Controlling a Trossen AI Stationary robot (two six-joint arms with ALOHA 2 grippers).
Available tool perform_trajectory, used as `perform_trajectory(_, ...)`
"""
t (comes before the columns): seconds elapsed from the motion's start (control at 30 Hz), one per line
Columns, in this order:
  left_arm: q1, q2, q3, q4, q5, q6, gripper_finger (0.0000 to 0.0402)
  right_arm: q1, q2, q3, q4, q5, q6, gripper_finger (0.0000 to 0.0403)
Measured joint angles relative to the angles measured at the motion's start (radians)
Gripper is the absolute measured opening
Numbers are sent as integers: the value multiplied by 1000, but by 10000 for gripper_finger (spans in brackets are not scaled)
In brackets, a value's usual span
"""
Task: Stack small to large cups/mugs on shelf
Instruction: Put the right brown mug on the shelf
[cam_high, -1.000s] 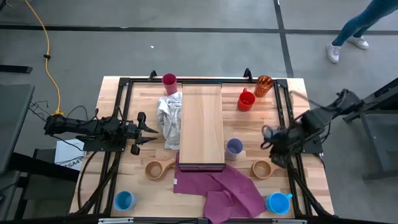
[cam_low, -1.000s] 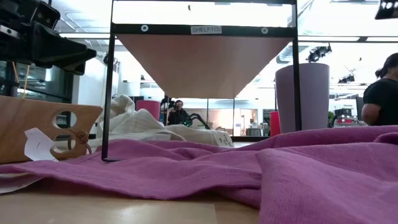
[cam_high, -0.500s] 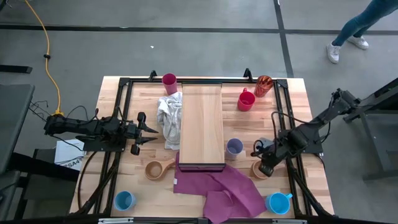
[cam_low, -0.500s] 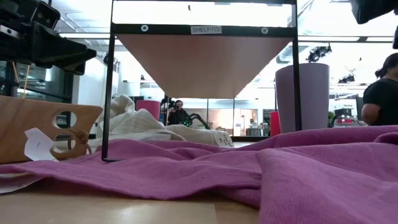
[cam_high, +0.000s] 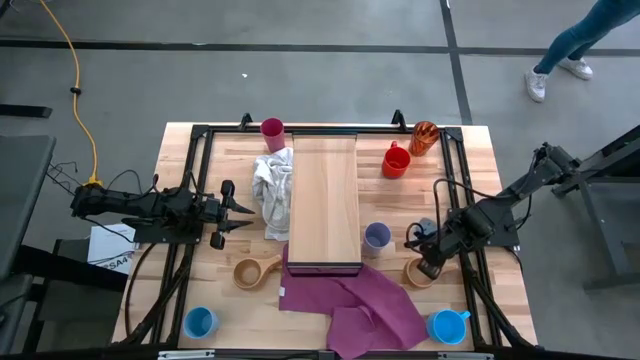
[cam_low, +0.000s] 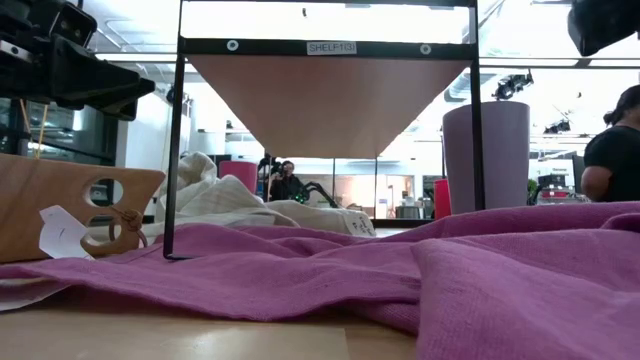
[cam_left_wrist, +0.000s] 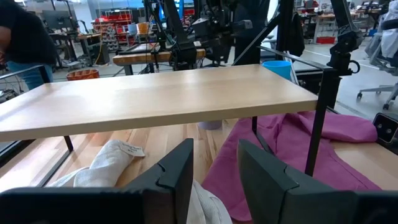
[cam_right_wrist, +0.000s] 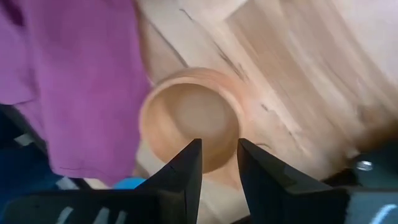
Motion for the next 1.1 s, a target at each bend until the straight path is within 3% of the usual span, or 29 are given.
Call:
perform_trajectory(0.3,0,0,0,0,0,0,111,16,0,0,-20,58,-2,94)
perform_trajectory(0.57,0,0,0,0,0,0,111,57,0,0,-35,33,-148,94)
perform_trajectory(0.8,0,0,0,0,0,0,111,107,0,0,-15,7,-398,94)
perform_trajectory(1.1,0,0,0,0,0,0,111,105,15,0,36,10,-564,94)
